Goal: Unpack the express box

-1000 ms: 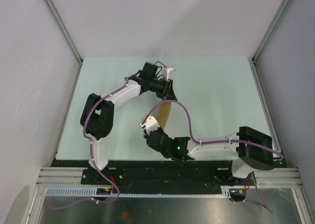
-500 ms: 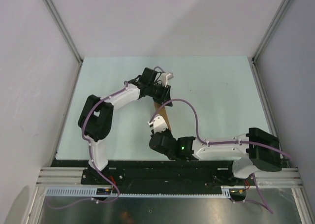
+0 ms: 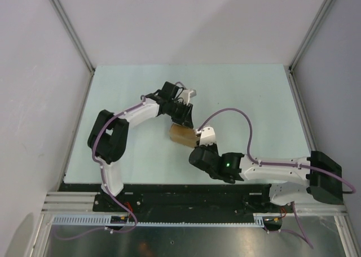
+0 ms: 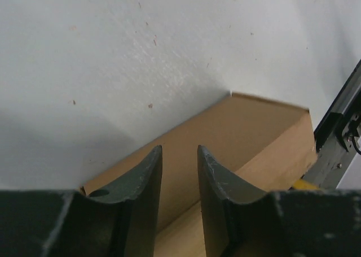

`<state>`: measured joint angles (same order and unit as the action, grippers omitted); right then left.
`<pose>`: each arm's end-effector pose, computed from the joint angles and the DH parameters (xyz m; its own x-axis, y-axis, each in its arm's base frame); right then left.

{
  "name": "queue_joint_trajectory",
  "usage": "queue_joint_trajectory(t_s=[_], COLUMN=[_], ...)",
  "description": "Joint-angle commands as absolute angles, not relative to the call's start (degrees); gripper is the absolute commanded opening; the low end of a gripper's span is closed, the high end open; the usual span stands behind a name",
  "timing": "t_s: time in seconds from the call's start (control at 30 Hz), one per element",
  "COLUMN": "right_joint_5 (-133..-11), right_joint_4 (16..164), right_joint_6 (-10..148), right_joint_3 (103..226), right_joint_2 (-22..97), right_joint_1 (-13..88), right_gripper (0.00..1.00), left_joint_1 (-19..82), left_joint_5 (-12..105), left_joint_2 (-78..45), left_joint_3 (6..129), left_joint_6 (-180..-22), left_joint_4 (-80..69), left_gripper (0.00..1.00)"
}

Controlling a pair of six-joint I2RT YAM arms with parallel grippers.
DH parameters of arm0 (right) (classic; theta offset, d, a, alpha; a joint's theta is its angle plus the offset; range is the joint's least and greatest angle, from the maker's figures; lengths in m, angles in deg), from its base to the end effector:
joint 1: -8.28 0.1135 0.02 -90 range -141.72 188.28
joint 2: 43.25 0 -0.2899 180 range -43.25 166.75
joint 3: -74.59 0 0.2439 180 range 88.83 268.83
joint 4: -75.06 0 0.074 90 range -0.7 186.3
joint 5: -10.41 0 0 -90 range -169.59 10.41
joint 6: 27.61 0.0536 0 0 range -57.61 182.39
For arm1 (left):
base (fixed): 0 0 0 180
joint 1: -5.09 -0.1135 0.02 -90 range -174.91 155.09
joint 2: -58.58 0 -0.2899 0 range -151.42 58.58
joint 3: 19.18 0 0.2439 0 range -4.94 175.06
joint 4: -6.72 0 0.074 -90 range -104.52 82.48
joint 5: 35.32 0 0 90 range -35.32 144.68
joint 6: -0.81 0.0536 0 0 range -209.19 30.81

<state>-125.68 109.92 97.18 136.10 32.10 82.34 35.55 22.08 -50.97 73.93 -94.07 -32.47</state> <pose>0.1077 0.2364 0.2521 -0.4754 -0.2237 -0.8508 -0.3227 0.9441 -0.0679 0.3458 -0.2369 0.2193 -0.7675 0.3683 -0.5247 0.6262 0.6055 -0.4911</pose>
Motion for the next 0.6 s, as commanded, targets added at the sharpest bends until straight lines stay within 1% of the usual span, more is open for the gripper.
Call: queue_joint_trajectory(t_s=[0.0, 0.17, 0.23, 0.37, 0.47, 0.5, 0.57], right_joint_5=[-128.03, -125.92, -124.16, -121.79, -119.67, -119.50, -119.41], right_joint_4=[112.33, 111.02, 110.31, 109.87, 111.70, 112.41, 114.95], right_joint_6=[101.68, 102.12, 101.94, 101.59, 102.64, 103.17, 105.18], right_joint_3=[134.10, 131.55, 130.85, 129.62, 129.44, 129.35, 129.09], right_joint_2=[27.60, 24.51, 22.94, 19.86, 16.87, 15.99, 13.28], right_joint_1=[80.09, 76.76, 74.73, 73.94, 74.29, 74.46, 74.55], right_gripper=[0.00, 0.00, 0.00, 0.00, 0.00, 0.00, 0.00], left_joint_1=[35.42, 35.85, 36.38, 37.08, 37.35, 37.35, 37.26], left_joint_5=[19.97, 16.71, 17.15, 19.43, 22.94, 23.91, 26.46], left_joint_2=[-46.80, -46.36, -46.27, -45.83, -44.95, -44.60, -43.99], left_joint_3=[72.15, 70.91, 71.35, 72.93, 74.86, 75.30, 76.71], left_joint_6=[-90.95, -91.30, -91.73, -92.53, -92.35, -92.18, -91.74], left_joint_4=[-34.06, -34.15, -34.06, -34.15, -34.15, -34.15, -34.06], left_gripper=[0.36, 0.36, 0.37, 0.41, 0.48, 0.54, 0.59])
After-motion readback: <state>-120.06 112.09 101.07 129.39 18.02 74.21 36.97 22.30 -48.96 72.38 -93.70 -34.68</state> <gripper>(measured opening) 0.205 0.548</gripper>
